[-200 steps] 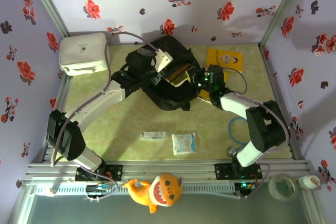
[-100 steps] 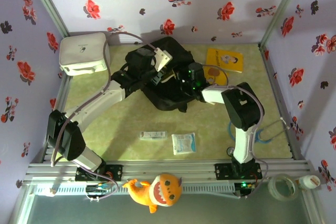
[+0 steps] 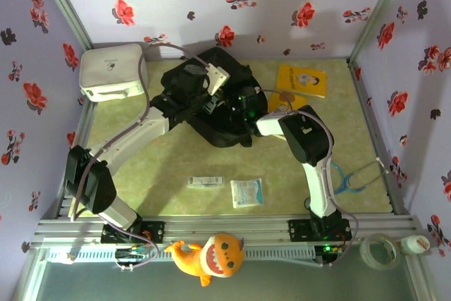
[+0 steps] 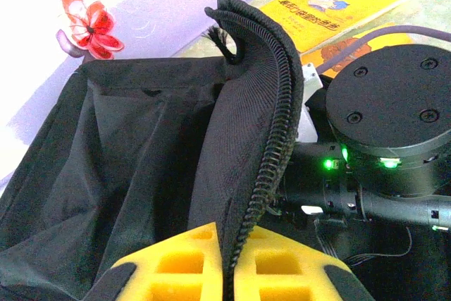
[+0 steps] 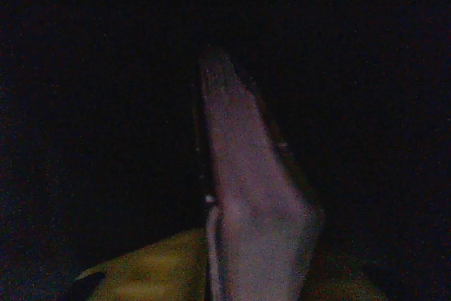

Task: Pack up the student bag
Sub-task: Place the book in the student bag, then close the student bag at the center of the table.

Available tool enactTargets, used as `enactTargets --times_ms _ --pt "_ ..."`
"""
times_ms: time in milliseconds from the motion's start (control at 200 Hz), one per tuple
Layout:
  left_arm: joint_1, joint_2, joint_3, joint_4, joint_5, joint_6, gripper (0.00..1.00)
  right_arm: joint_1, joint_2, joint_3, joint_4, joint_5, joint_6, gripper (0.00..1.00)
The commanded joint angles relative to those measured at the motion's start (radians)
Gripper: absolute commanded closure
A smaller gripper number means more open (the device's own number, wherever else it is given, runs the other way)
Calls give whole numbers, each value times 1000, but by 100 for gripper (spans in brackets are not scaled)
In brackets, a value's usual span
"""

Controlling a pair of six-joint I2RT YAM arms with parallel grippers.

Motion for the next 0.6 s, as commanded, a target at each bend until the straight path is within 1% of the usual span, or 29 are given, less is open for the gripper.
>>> enactTargets --times_ms 0,80,120,230,455,515,595 --pt "6 -6 17 51 -3 -31 97 1 -21 39 -15 9 13 66" --pt "10 -9 3 53 -11 -32 97 -9 -66 28 -105 -20 19 55" --pt "12 -12 -6 55 -16 -32 97 -14 -92 24 -163 -44 22 53" --pt "20 -21 -30 60 -22 -35 96 -29 -165 -15 -244 -103 17 51" --pt "41 -24 -55 69 -61 -50 97 -48 -322 -139 -270 -150 -18 50" --pt "48 -29 -63 72 -78 -50 97 -54 -374 -175 -295 -161 -44 51" --pt "65 -44 -82 75 -97 -50 97 -60 -460 -237 -346 -143 -113 51"
